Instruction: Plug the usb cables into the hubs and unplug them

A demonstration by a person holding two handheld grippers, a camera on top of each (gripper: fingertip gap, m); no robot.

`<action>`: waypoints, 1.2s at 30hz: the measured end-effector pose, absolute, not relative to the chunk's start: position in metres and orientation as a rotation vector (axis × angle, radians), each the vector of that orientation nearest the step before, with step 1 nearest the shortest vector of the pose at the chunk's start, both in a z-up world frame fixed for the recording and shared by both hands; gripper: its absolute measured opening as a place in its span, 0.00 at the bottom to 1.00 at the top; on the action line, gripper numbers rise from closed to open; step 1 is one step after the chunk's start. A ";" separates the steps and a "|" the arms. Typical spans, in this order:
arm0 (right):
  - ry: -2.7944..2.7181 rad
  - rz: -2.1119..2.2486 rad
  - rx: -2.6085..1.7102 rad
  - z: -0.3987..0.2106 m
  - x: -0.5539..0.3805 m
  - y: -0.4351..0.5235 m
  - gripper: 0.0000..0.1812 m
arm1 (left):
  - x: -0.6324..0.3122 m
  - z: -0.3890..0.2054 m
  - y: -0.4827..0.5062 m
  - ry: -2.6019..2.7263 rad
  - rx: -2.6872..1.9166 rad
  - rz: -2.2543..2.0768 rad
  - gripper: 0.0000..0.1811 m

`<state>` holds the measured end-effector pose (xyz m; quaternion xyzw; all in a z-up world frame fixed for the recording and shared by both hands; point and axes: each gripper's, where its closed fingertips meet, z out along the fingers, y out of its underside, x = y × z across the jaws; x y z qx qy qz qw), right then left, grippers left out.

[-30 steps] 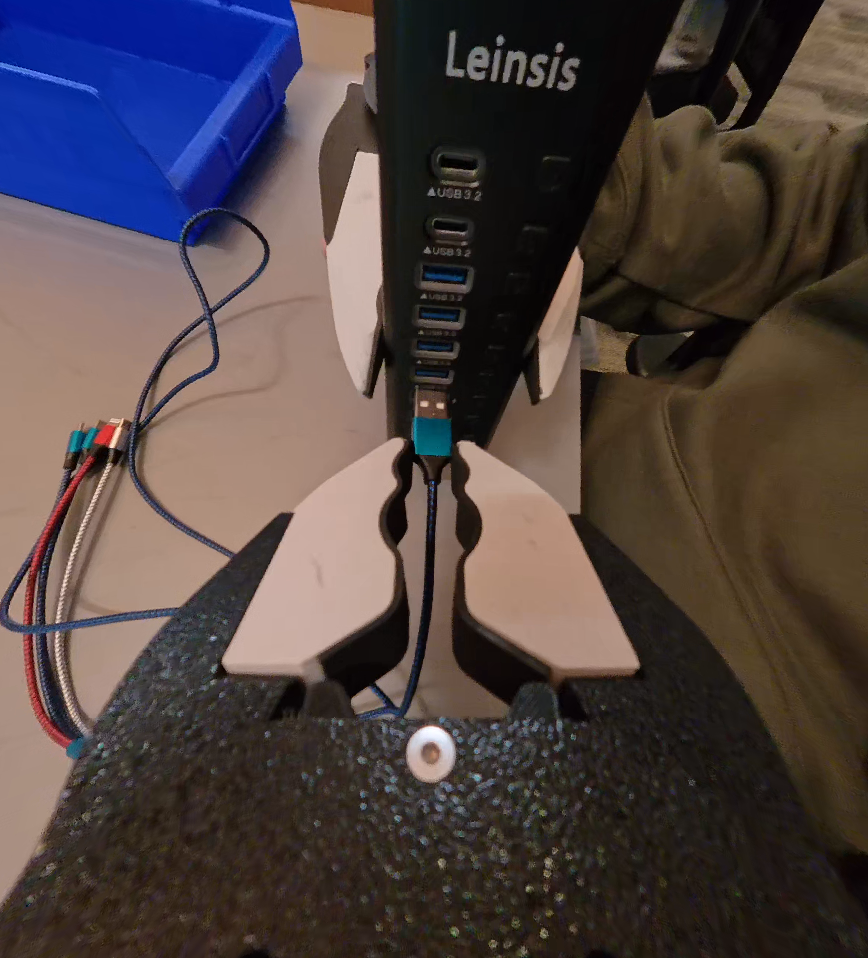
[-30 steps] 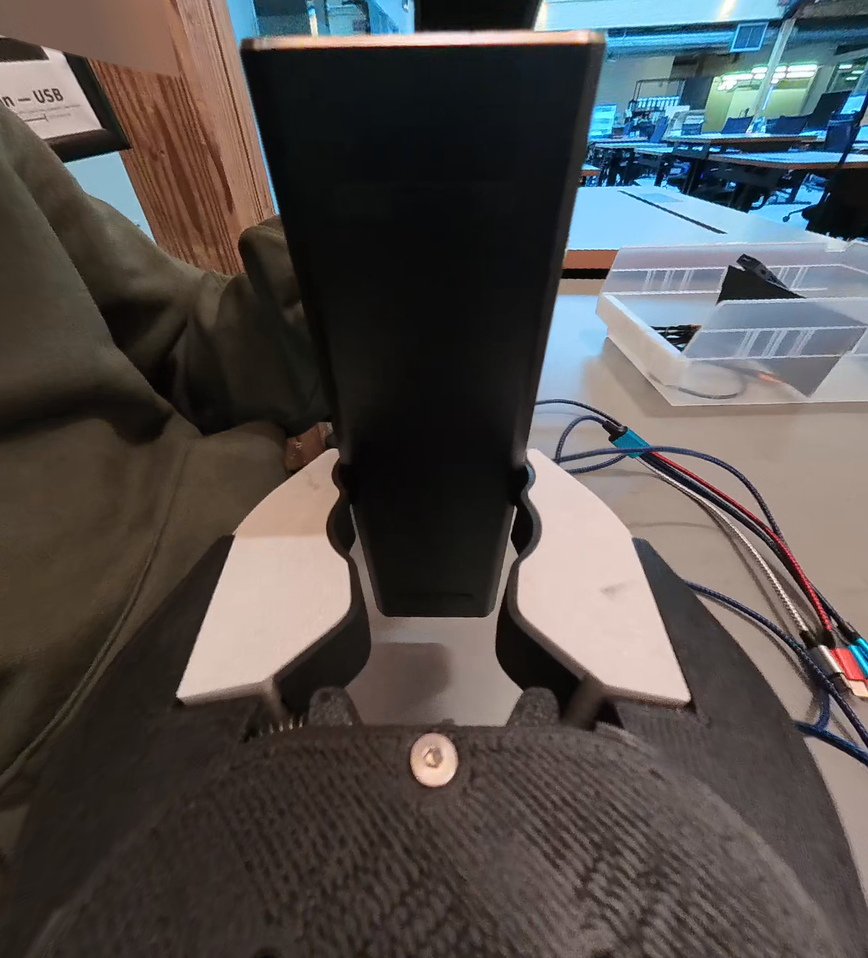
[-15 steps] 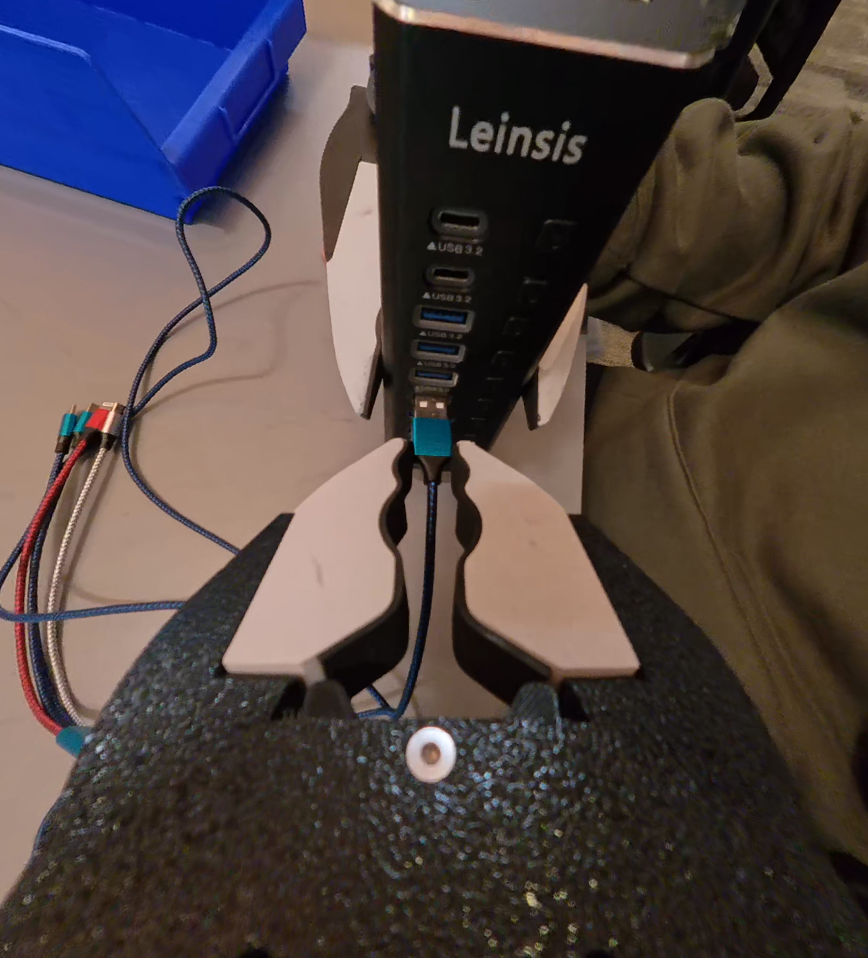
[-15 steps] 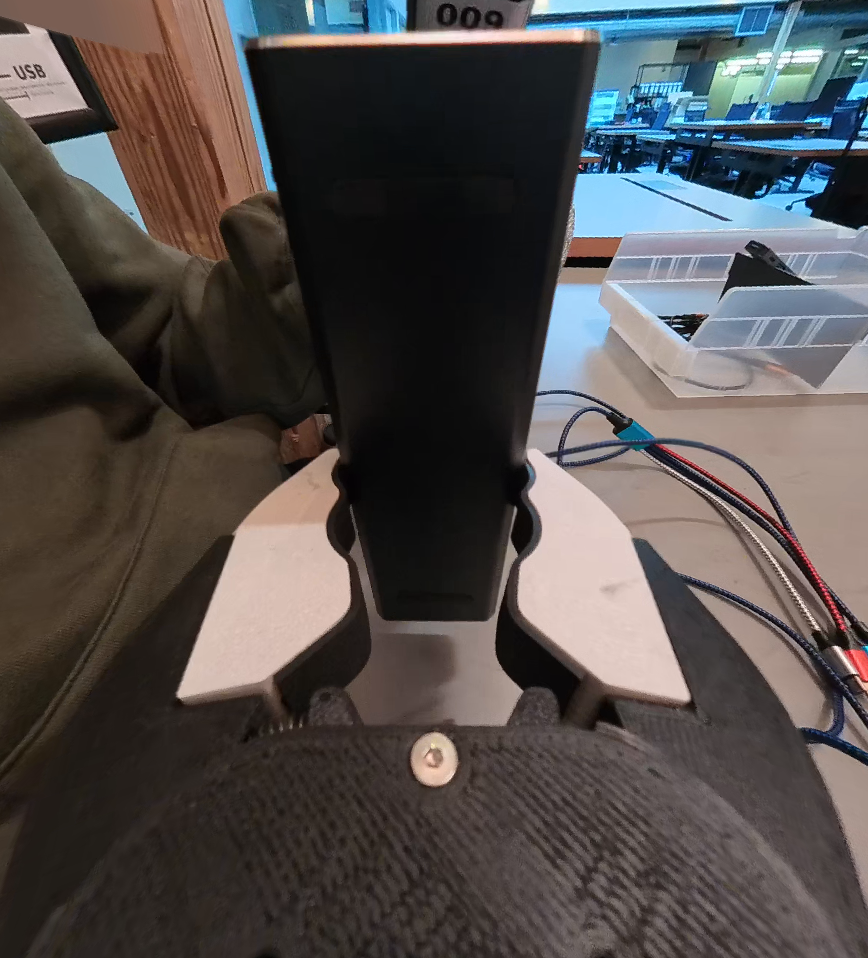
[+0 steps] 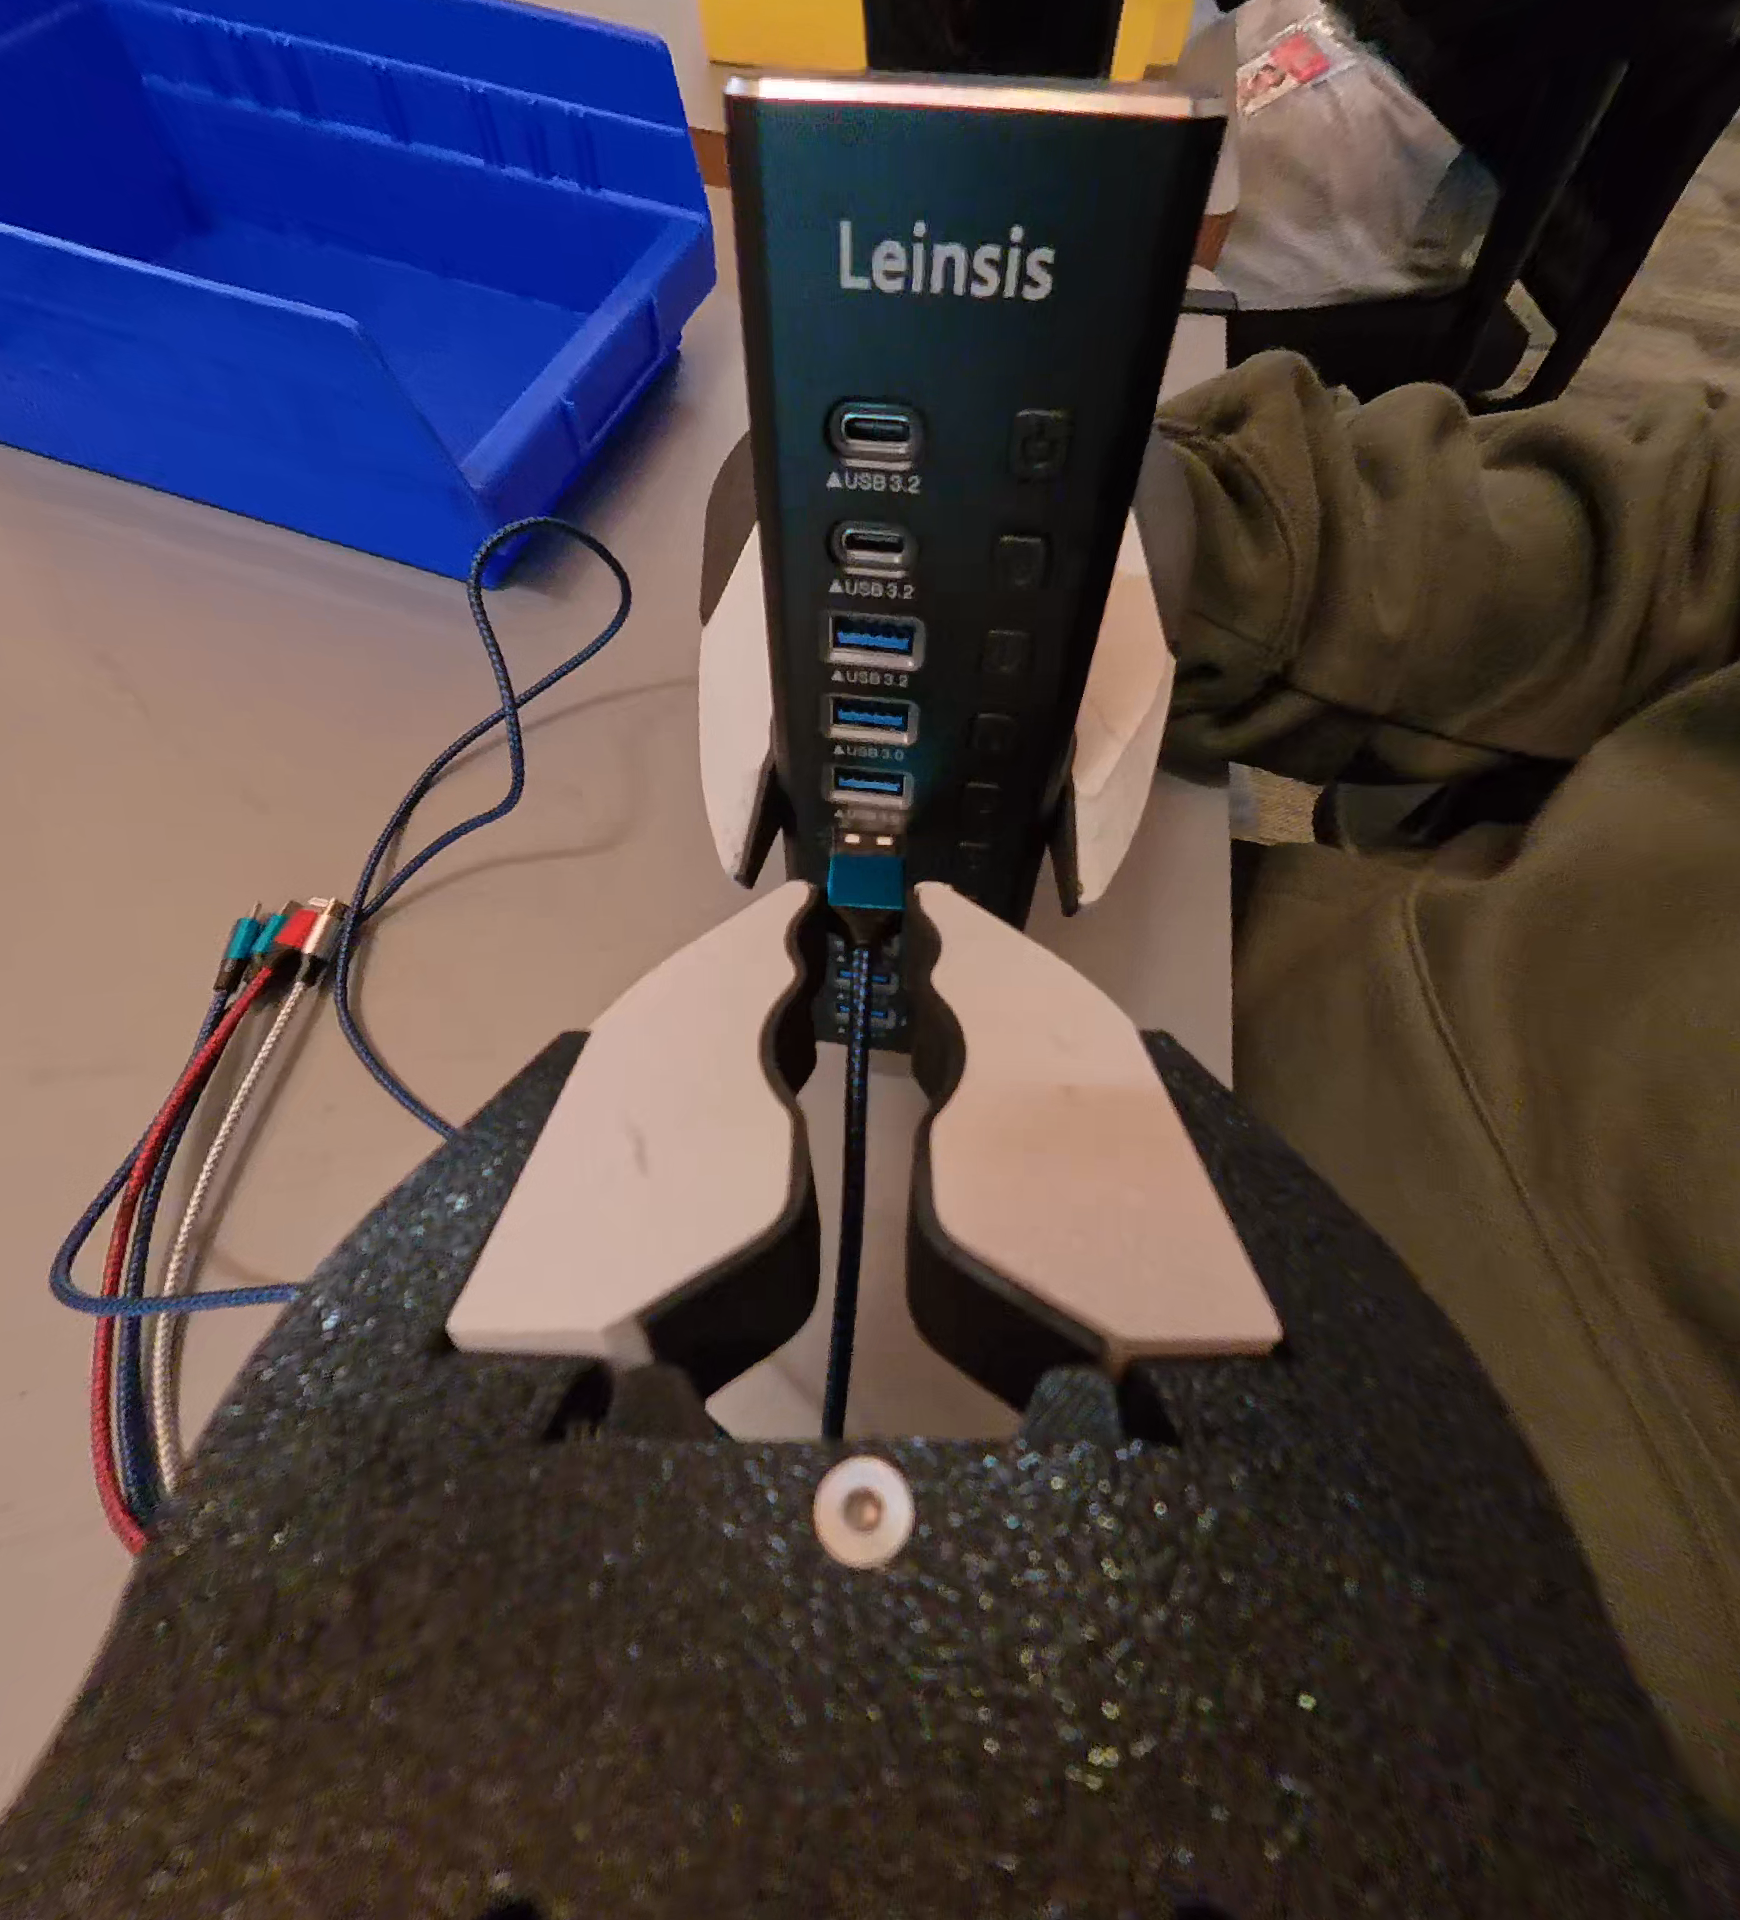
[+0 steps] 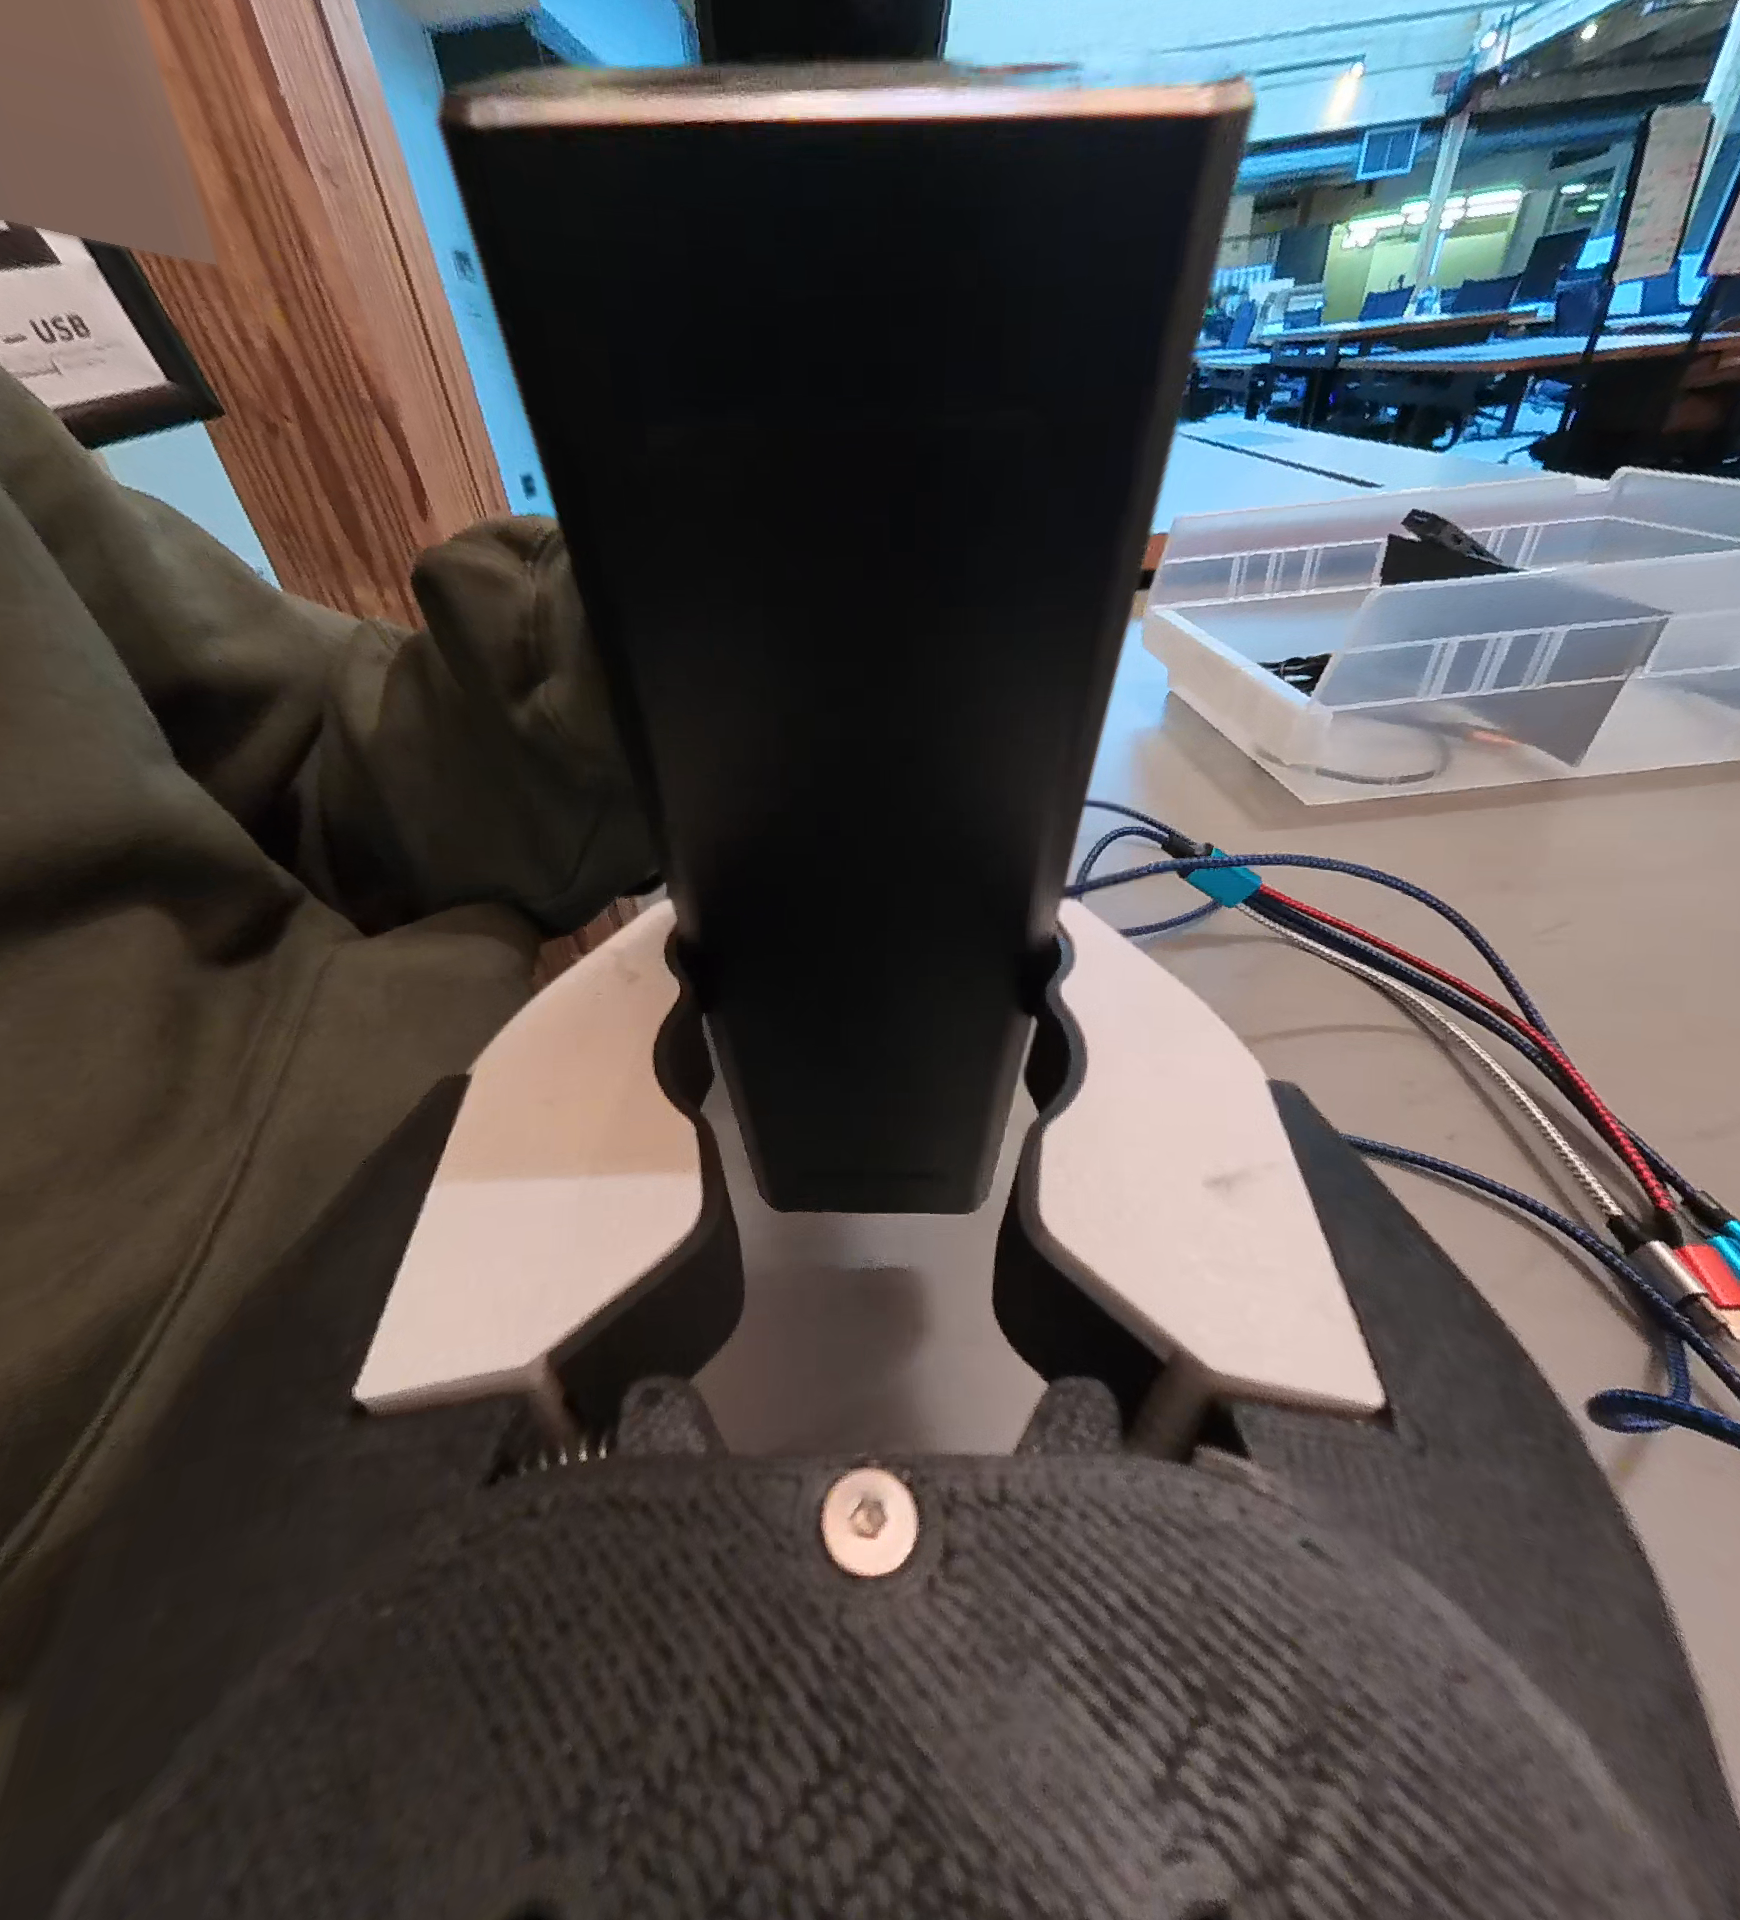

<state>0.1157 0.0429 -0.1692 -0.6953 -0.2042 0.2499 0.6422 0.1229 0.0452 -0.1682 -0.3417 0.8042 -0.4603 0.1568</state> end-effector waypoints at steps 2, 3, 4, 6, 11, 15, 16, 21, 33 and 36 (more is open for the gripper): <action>-0.477 0.556 -1.604 -0.172 0.116 0.043 0.33 | 0.123 -0.172 0.046 2.313 -0.966 -1.278 0.07; -0.474 0.554 -1.601 -0.172 0.117 0.043 0.33 | 0.124 -0.172 0.045 2.308 -0.961 -1.274 0.07; -0.465 0.557 -1.591 -0.170 0.118 0.043 0.33 | 0.125 -0.170 0.045 2.293 -0.962 -1.289 0.07; -0.461 0.566 -1.580 -0.168 0.118 0.042 0.33 | 0.126 -0.168 0.044 2.277 -0.956 -1.321 0.07; -0.452 0.577 -1.576 -0.170 0.119 0.042 0.33 | 0.129 -0.172 0.044 2.273 -0.935 -1.259 0.07; -0.475 0.553 -1.604 -0.174 0.116 0.044 0.33 | 0.130 -0.179 0.042 2.302 -0.933 -1.251 0.07; -0.465 0.575 -1.587 -0.172 0.117 0.044 0.33 | 0.130 -0.180 0.042 2.300 -0.936 -1.263 0.07; -0.485 0.559 -1.576 -0.167 0.117 0.041 0.33 | 0.131 -0.184 0.038 2.306 -0.907 -1.275 0.07; -0.485 0.460 -1.558 -0.149 0.125 0.039 0.34 | 0.136 -0.171 0.039 2.209 -0.784 -1.274 0.20; -0.448 0.466 -1.552 -0.149 0.132 0.039 0.34 | 0.131 -0.154 0.043 2.121 -0.700 -1.358 0.41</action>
